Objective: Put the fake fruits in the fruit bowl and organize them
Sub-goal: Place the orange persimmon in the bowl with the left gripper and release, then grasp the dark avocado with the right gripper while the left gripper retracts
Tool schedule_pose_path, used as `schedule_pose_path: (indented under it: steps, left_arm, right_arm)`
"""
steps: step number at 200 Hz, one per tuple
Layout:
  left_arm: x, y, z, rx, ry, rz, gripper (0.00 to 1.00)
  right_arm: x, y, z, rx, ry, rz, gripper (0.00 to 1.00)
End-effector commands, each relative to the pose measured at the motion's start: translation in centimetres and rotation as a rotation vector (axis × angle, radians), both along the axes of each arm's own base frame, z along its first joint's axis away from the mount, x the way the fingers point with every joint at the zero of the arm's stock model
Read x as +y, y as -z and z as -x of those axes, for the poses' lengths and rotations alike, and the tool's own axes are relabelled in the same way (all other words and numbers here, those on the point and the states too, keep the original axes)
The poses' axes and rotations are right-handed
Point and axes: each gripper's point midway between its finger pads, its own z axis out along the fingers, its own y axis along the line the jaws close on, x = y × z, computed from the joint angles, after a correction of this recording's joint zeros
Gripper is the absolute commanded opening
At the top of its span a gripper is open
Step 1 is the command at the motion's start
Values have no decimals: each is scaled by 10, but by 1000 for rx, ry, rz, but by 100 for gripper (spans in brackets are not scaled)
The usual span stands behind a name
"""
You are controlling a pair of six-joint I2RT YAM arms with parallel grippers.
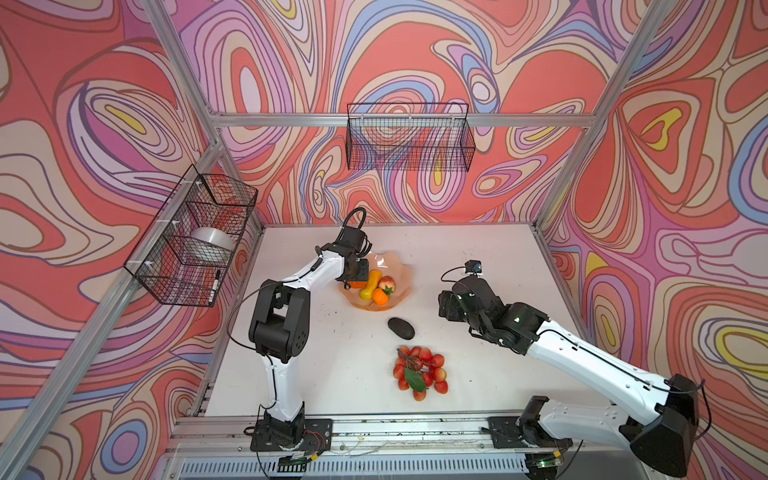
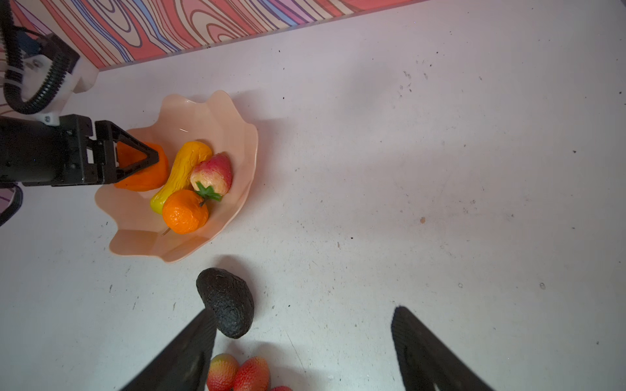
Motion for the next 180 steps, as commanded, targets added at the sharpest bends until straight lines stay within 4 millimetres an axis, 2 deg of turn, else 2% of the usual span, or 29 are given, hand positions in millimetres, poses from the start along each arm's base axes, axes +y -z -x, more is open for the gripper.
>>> schedule_pose_path:
  steps: [1, 19, 33, 47, 65, 90, 106, 134, 158, 178, 180]
  left_arm:
    - [-1, -17, -1, -13, -7, 12, 76]
    - [0, -37, -1, -69, -13, 34, 82]
    - [1, -60, -1, -125, -16, 51, 84]
    - [4, -90, 0, -211, -14, 74, 86]
    - [18, -135, 5, -337, -41, 90, 88]
    - [38, -195, 32, -520, -57, 157, 92]
    - [44, -218, 61, -619, -33, 195, 94]
    - [48, -215, 122, -700, -7, 305, 96]
    - [69, -182, 171, -678, -141, 379, 97]
    - [72, -160, 204, -679, -169, 467, 97]
    - [73, -159, 206, -679, -175, 472, 97]
  right_arm:
    - [4, 10, 1, 24, -39, 30, 85]
    - [13, 16, -2, 38, -86, 52, 85]
    - [28, 24, -3, 60, -172, 62, 85]
    - [43, 36, -3, 88, -250, 76, 84]
    - [59, 53, -4, 114, -348, 99, 83]
    - [76, 77, -6, 155, -435, 151, 82]
    - [89, 88, -9, 171, -483, 156, 82]
    - [117, 106, -11, 200, -564, 120, 81]
    - [137, 119, -14, 225, -601, 97, 80]
    - [149, 128, -13, 250, -625, 79, 78]
    - [149, 136, -13, 269, -625, 87, 78]
